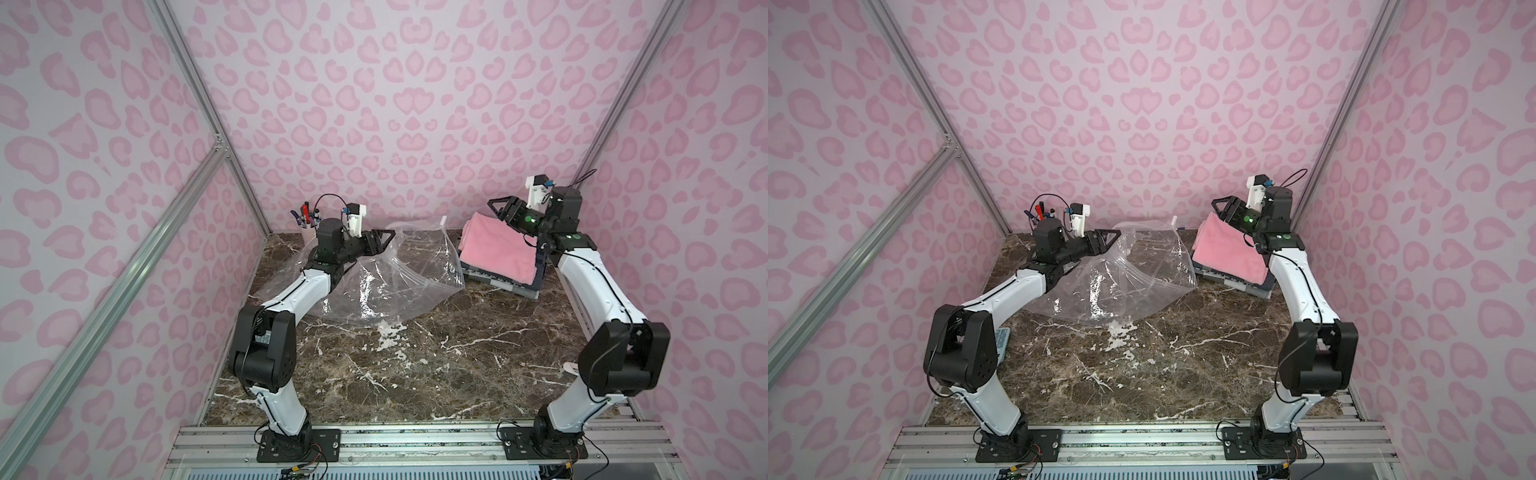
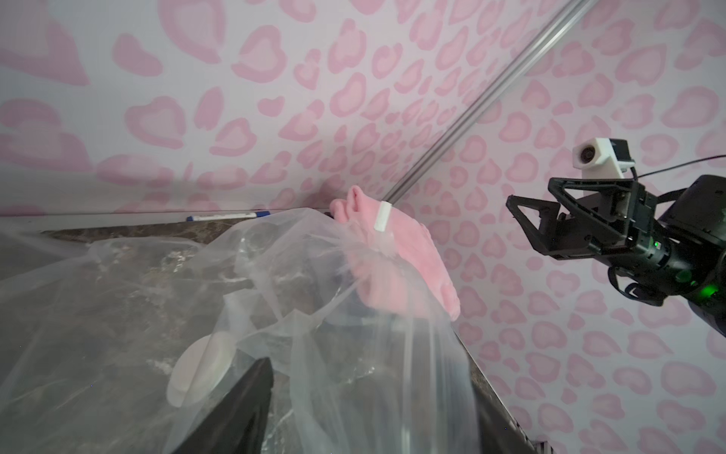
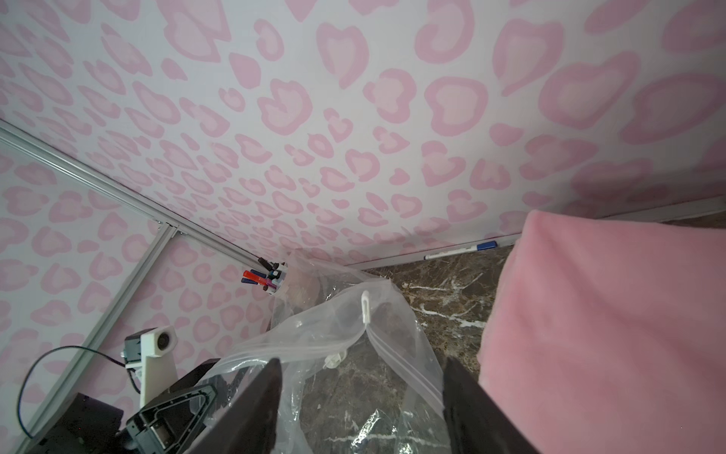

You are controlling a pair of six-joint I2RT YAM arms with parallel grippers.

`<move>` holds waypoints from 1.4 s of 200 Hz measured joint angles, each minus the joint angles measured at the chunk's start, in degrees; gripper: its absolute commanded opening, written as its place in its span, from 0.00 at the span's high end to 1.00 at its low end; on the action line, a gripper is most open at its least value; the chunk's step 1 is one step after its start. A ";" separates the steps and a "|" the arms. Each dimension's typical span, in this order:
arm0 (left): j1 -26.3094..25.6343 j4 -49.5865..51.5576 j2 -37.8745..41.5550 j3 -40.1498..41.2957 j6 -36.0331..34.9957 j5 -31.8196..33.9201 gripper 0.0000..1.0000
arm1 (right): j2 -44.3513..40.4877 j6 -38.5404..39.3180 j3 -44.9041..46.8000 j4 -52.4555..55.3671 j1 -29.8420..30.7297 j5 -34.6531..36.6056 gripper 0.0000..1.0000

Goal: Take the blanket out of the vacuum bag
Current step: Reset both arms

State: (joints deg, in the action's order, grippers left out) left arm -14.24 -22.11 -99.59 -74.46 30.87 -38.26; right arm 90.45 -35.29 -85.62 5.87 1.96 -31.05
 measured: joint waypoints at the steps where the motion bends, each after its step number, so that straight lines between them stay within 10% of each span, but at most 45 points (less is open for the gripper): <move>1: -0.07 0.09 0.15 -0.04 -0.09 -0.07 0.03 | -0.42 0.20 0.24 0.02 -0.07 0.13 0.31; 49: -0.59 6.82 19.30 8.74 -11.65 5.40 0.03 | -21.20 11.15 19.74 5.01 -4.81 5.01 0.06; 88: -0.61 9.01 31.36 27.30 -18.53 31.89 0.03 | -36.22 15.87 40.85 3.74 -8.09 10.49 0.01; 138: 1.62 1.55 24.74 41.44 -28.39 55.30 0.03 | -37.05 18.84 53.86 -2.36 -8.17 20.44 0.01; 280: 9.33 -46.45 10.97 60.74 -35.28 46.38 0.03 | -18.82 27.89 79.73 -63.56 -7.93 25.99 0.01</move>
State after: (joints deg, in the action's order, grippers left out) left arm -4.91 -68.55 -88.62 -13.72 -4.40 8.12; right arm 71.64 -7.40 -5.89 -57.69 -5.98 -5.06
